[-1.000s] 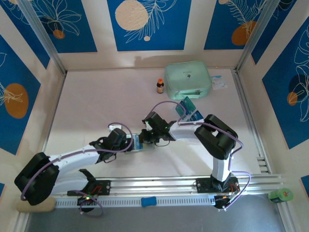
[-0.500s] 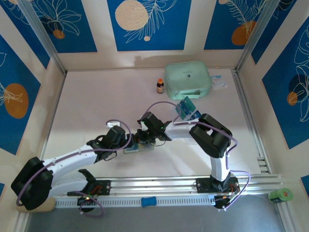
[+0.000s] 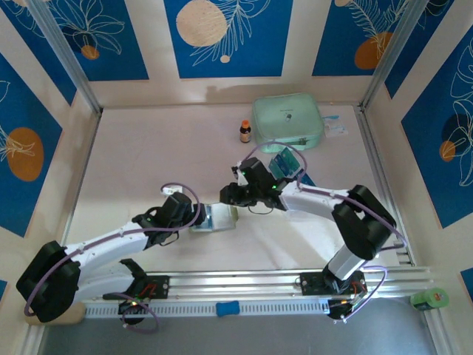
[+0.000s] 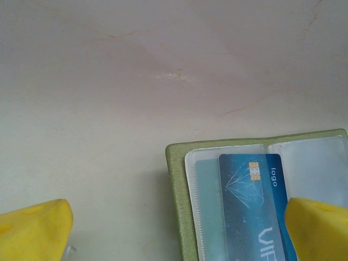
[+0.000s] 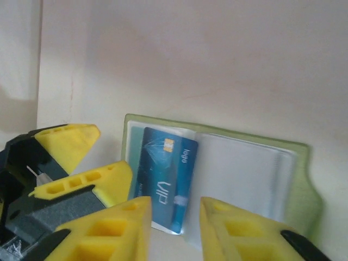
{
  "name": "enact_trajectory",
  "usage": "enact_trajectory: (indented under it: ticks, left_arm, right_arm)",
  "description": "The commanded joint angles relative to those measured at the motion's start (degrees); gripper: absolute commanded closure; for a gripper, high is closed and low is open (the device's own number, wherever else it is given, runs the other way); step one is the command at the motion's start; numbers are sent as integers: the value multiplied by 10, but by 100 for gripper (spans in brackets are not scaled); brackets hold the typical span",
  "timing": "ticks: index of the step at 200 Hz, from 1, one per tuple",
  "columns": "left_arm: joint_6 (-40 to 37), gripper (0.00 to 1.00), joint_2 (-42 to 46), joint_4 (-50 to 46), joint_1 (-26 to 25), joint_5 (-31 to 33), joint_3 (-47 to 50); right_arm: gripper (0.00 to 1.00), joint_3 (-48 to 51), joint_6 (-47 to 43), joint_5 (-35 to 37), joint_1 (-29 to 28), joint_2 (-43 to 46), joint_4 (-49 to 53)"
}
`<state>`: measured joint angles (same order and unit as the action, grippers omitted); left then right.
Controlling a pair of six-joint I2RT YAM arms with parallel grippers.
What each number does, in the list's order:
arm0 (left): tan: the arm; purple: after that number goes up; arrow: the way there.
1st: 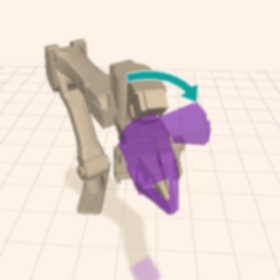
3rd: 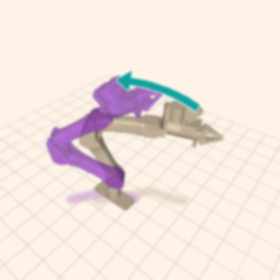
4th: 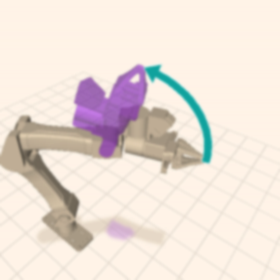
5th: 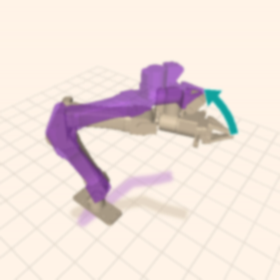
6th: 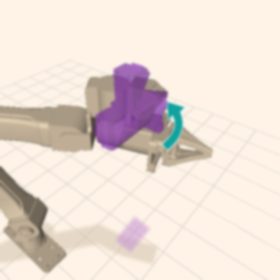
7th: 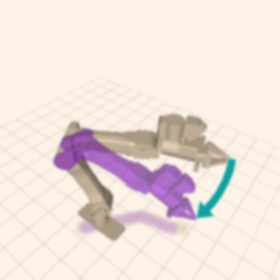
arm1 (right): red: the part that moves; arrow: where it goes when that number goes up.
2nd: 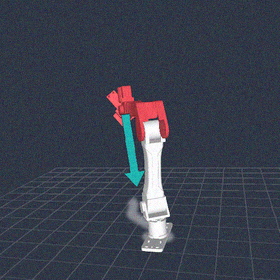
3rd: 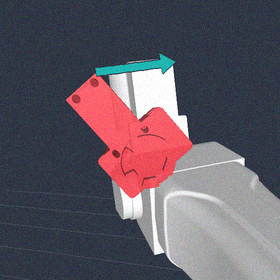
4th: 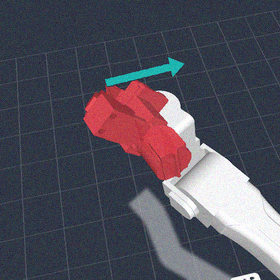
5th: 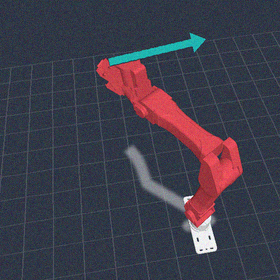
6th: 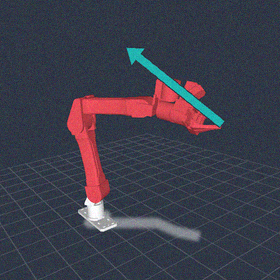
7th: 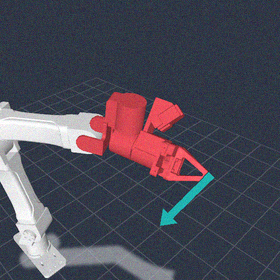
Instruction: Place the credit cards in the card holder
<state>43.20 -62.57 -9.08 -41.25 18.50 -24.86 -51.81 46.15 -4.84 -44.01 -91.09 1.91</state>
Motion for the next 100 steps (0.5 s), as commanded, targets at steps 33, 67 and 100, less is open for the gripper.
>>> enact_trajectory:
  ticks: [33, 67, 100]
  left_arm:
    - [-3, 0, -9, -10, 5, -1, -22]
    - [-8, 0, -21, -14, 5, -9, -35]
    - [-24, 0, -23, -28, 5, -7, -54]
  right_arm:
    - [55, 10, -48, 77, 7, -10, 103]
    - [58, 7, -48, 72, 6, -56, 77]
    - [84, 8, -57, 75, 9, -68, 68]
